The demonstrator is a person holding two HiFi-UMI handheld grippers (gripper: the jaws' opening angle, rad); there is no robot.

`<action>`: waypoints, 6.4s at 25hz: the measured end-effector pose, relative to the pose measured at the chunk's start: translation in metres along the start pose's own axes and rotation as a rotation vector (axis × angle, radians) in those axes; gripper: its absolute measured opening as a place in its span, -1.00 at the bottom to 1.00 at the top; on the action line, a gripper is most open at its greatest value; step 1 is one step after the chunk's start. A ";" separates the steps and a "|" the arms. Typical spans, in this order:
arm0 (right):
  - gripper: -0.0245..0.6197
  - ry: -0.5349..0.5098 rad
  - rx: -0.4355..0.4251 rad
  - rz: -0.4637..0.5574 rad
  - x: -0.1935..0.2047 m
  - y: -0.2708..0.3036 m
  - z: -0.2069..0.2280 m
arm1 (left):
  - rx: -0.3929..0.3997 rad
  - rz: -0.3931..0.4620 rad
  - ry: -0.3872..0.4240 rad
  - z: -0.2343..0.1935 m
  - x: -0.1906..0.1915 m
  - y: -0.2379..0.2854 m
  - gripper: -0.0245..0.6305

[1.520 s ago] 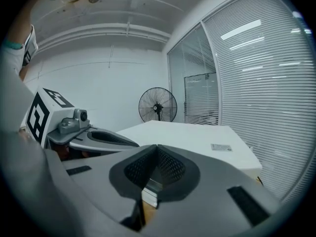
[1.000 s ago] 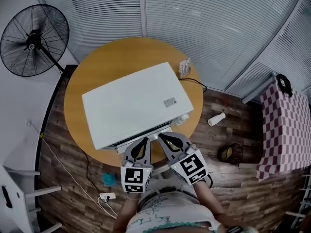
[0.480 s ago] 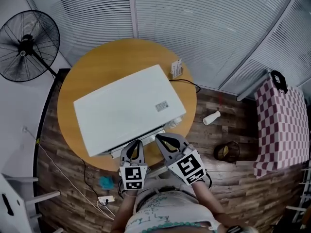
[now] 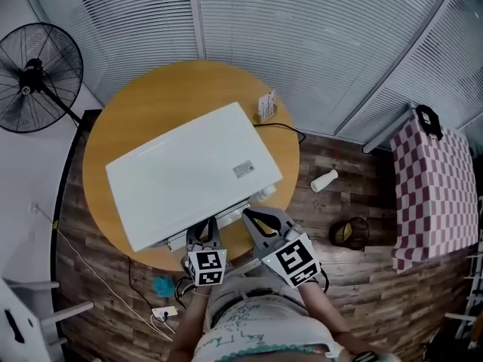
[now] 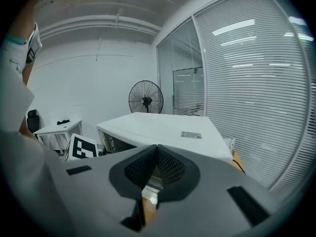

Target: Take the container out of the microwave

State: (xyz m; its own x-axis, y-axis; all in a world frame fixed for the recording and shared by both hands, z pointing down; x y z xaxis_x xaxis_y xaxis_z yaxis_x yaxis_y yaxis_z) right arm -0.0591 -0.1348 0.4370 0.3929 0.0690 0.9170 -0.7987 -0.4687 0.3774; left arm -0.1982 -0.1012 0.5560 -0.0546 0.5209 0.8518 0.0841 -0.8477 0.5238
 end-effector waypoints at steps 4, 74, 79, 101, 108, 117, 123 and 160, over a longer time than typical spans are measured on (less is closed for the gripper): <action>-0.94 0.005 0.016 -0.007 0.002 -0.002 0.006 | 0.008 -0.031 -0.001 -0.002 0.006 0.012 -0.87; -0.94 0.050 0.078 -0.048 0.024 -0.033 0.032 | -0.165 -0.190 0.721 -0.015 -0.007 0.074 -0.82; -0.94 0.040 0.088 -0.034 0.024 -0.037 0.032 | -0.168 -0.191 0.710 -0.013 -0.007 0.070 -0.83; -0.94 0.056 0.091 -0.006 0.015 -0.037 -0.001 | -0.130 -0.151 0.701 0.001 0.001 0.028 -0.83; -0.94 0.047 0.096 -0.005 0.012 -0.036 -0.018 | -0.109 -0.137 0.696 0.003 0.008 0.015 -0.83; -0.94 0.054 0.116 -0.021 0.013 -0.036 -0.035 | -0.072 -0.143 0.706 0.003 0.018 -0.001 -0.83; -0.94 0.054 0.131 -0.025 0.010 -0.034 -0.044 | -0.044 -0.154 0.705 0.000 0.028 -0.010 -0.83; -0.94 -0.012 -0.028 -0.009 0.032 -0.072 0.023 | -0.170 -0.265 0.416 0.053 0.028 -0.026 -0.83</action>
State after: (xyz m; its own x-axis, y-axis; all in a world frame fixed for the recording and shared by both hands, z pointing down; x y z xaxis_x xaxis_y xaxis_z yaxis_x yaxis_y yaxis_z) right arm 0.0212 -0.1194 0.4362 0.4055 0.0624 0.9120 -0.8073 -0.4435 0.3893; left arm -0.1495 -0.0598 0.5663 -0.4461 0.6654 0.5985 -0.1472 -0.7142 0.6843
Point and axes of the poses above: the fingertips, and each gripper's own axes: y forward along the fingers, z to its right, x out of its underside, the point moved 6 cm from there along -y, backward along the fingers, and after that the axes turned 9 degrees about -y, right-handed, at the moved point
